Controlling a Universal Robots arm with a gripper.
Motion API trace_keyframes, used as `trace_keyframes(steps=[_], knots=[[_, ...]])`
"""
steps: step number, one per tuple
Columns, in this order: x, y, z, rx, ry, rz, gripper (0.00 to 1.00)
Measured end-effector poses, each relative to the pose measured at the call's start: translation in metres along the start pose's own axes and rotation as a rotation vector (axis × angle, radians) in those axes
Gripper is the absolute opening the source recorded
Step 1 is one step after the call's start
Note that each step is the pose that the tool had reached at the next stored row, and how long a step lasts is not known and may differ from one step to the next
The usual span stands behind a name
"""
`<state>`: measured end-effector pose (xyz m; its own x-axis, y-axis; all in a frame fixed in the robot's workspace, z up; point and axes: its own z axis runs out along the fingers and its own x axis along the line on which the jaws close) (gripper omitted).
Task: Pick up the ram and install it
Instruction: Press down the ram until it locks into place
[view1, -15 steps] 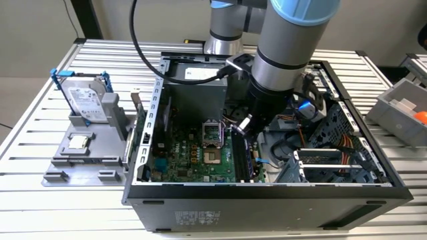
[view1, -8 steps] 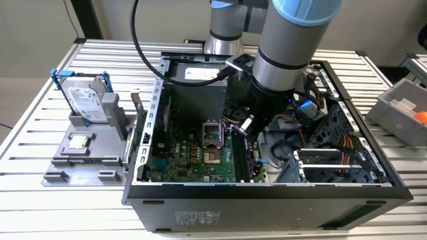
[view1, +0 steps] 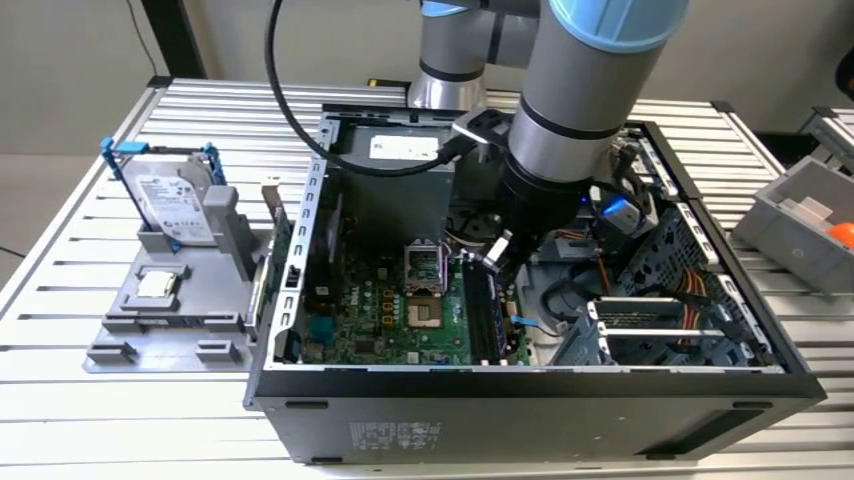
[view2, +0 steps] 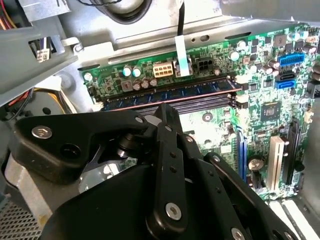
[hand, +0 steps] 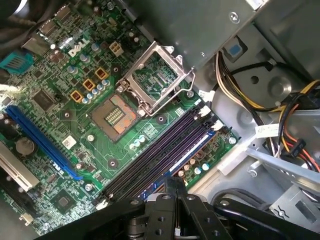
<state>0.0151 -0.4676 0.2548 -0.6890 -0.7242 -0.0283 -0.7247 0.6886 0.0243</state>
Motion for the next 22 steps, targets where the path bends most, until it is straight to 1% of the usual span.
trace_keyframes(steps=[9,12,19,22], knots=[[-0.0005,-0.0005,0.0,-0.0073,-0.0008,-0.127,0.0],[-0.0011,-0.0012,0.0,-0.0085,-0.0005,-0.155,0.0],[-0.0024,-0.0025,0.0,-0.012,0.0007,-0.242,0.0],[-0.0025,-0.0027,0.0,-0.0129,0.0011,-0.263,0.0]])
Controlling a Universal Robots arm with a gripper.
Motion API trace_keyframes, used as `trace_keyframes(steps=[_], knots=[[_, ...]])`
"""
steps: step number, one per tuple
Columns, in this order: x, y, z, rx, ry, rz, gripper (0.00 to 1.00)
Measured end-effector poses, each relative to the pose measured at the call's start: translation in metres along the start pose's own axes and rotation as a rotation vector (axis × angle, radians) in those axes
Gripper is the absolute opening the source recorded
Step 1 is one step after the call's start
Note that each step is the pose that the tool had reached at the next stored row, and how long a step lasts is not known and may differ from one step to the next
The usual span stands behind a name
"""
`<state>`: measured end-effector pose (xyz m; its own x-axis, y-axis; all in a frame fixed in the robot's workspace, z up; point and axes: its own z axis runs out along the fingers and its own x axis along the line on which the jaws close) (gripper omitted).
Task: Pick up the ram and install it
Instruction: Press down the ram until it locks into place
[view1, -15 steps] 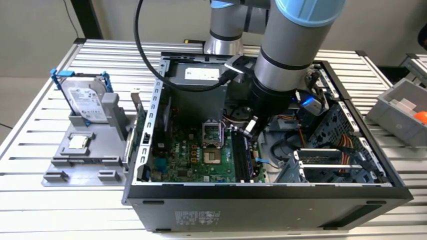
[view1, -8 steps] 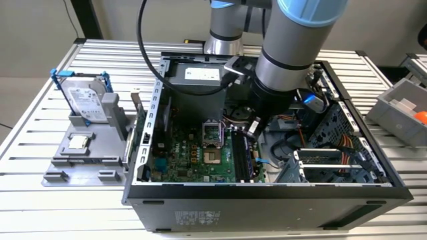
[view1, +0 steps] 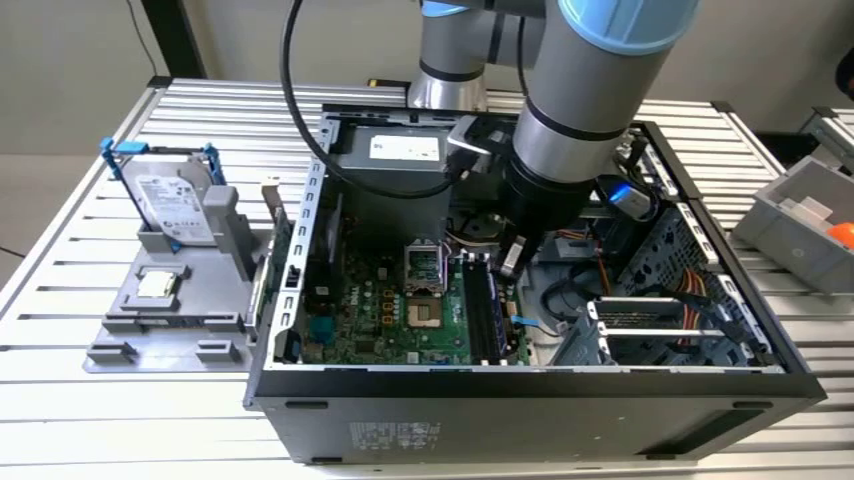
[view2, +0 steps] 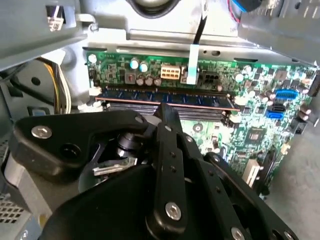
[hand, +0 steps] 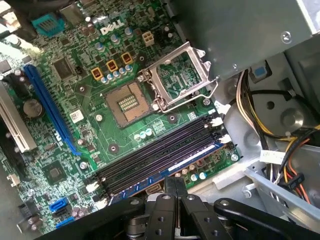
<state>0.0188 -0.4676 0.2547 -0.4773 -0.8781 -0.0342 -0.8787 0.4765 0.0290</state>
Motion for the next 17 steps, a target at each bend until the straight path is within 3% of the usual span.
trace_keyframes(steps=[17], knots=[[-0.0005,-0.0009,0.0001,-0.0111,-0.0015,-0.209,0.0]])
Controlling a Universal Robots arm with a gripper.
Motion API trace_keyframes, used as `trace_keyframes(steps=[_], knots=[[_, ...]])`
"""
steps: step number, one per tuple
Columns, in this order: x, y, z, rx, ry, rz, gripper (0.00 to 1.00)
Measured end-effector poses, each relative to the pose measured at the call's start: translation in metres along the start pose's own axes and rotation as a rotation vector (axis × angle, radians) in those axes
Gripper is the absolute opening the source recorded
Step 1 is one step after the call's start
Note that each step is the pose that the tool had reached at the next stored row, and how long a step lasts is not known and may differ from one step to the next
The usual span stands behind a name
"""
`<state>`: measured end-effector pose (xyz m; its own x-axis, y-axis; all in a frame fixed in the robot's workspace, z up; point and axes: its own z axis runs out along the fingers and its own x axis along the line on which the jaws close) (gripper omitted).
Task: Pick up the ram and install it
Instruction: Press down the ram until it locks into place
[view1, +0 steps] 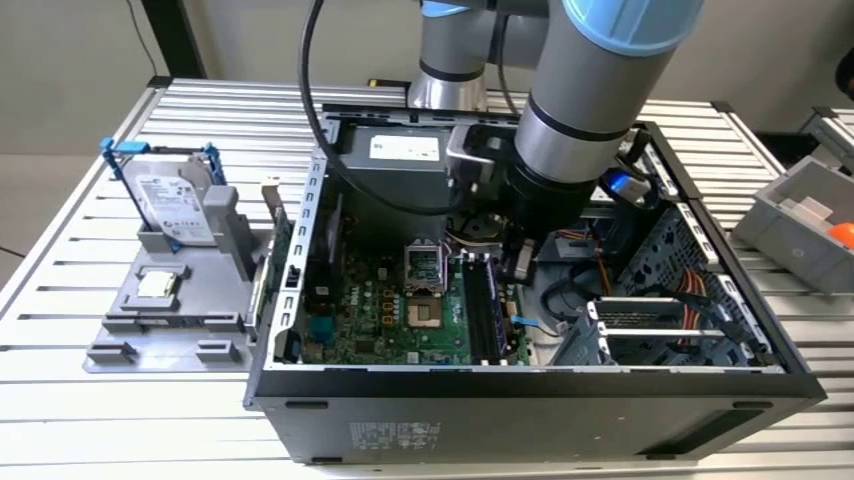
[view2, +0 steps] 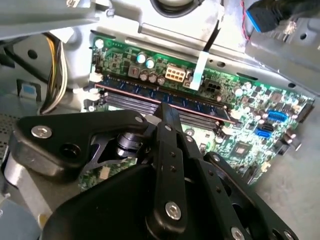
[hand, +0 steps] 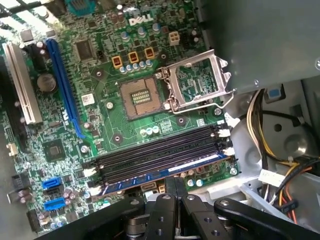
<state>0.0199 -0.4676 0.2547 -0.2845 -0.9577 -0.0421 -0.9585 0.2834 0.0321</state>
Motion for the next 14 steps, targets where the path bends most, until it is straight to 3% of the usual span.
trace_keyframes(steps=[6,14], knots=[[0.0,0.0,0.0,-0.0017,0.0,-0.033,0.0],[0.0,0.0,0.0,-0.0024,0.0003,-0.048,0.0]])
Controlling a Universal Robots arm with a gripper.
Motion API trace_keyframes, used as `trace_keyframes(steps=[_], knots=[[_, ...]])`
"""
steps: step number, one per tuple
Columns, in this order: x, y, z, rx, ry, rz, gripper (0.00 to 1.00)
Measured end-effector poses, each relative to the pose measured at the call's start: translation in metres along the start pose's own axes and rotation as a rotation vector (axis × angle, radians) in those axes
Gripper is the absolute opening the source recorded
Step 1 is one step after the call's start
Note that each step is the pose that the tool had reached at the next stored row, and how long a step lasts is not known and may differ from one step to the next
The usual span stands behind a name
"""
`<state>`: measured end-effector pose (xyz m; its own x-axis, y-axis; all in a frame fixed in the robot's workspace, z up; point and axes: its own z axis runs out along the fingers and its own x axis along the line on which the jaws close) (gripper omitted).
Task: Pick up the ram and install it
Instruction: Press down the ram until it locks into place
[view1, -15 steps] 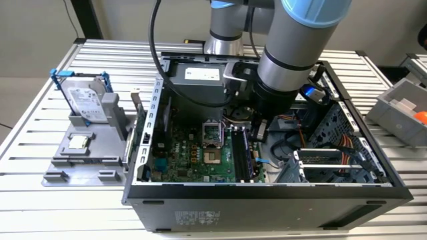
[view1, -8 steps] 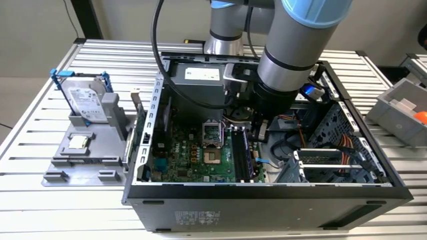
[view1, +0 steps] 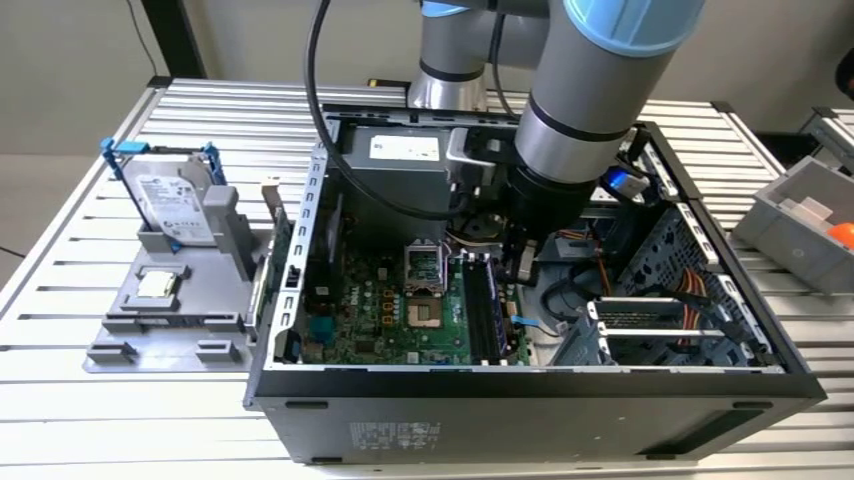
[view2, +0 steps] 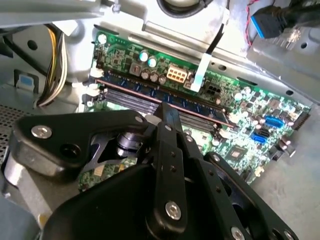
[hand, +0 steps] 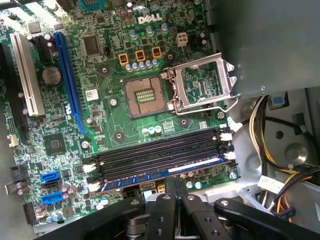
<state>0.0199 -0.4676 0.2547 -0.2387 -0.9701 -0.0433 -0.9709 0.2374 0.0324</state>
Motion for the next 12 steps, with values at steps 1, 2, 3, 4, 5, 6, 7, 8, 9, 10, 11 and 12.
trace_keyframes(steps=[1,2,3,4,5,6,7,8,9,10,11,12], knots=[[0.0,0.0,0.0,-0.0002,0.0,-0.003,0.0],[0.0,0.0,0.0,-0.0004,-0.0002,-0.006,0.0],[0.0,0.0,0.0,-0.0006,-0.0004,-0.01,0.0],[-0.0001,0.0,0.0,-0.0008,-0.0005,-0.012,0.0],[-0.0001,0.0,0.0,-0.001,-0.0006,-0.016,0.0],[0.0,0.0,0.0001,-0.0012,-0.0006,-0.02,0.0],[0.0,0.0,0.0,-0.0016,-0.0003,-0.029,0.0],[0.0,0.0,0.0001,-0.0023,-0.0003,-0.041,0.0],[0.0,0.0,0.0002,-0.0029,-0.0004,-0.054,0.0],[0.0,0.0,0.0002,-0.0037,-0.0006,-0.068,0.0],[0.0,0.0,0.0002,-0.0045,-0.0009,-0.082,0.0],[0.0,0.0,0.0002,-0.0052,-0.0015,-0.095,0.0]])
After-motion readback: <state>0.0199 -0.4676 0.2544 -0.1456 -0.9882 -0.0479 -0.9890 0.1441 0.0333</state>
